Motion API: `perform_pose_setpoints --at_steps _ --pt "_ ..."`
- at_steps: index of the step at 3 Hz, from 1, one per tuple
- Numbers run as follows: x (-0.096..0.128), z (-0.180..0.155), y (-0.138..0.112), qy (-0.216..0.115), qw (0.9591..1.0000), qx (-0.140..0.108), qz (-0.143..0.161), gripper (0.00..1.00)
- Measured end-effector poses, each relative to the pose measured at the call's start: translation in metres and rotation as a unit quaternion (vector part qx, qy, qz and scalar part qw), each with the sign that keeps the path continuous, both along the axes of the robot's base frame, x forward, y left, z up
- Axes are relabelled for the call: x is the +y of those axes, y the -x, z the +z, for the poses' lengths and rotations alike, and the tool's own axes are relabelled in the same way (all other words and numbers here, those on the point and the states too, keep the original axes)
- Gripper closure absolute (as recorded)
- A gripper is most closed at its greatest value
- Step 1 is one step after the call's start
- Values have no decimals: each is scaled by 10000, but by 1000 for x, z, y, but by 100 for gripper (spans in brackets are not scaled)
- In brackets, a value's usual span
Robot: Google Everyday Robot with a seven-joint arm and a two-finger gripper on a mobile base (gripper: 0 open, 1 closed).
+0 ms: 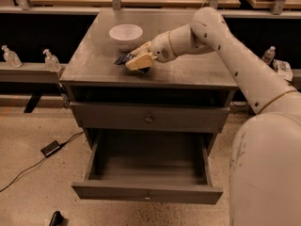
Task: Place rxbar blueberry into middle drawer
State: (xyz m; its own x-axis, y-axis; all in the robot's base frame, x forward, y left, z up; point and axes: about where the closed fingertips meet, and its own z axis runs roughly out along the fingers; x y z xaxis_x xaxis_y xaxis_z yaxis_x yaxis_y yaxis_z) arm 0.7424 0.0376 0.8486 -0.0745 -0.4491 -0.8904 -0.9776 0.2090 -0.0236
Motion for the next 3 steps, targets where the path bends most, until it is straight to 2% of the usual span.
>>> perform_pose_setpoints --at_steps 1,2,3 --pt "-20 33 21 -62 9988 -309 -365 100" --pt "-41 42 65 115 9968 -466 -647 100" --pt "-46 13 110 90 9991 -111 -410 100"
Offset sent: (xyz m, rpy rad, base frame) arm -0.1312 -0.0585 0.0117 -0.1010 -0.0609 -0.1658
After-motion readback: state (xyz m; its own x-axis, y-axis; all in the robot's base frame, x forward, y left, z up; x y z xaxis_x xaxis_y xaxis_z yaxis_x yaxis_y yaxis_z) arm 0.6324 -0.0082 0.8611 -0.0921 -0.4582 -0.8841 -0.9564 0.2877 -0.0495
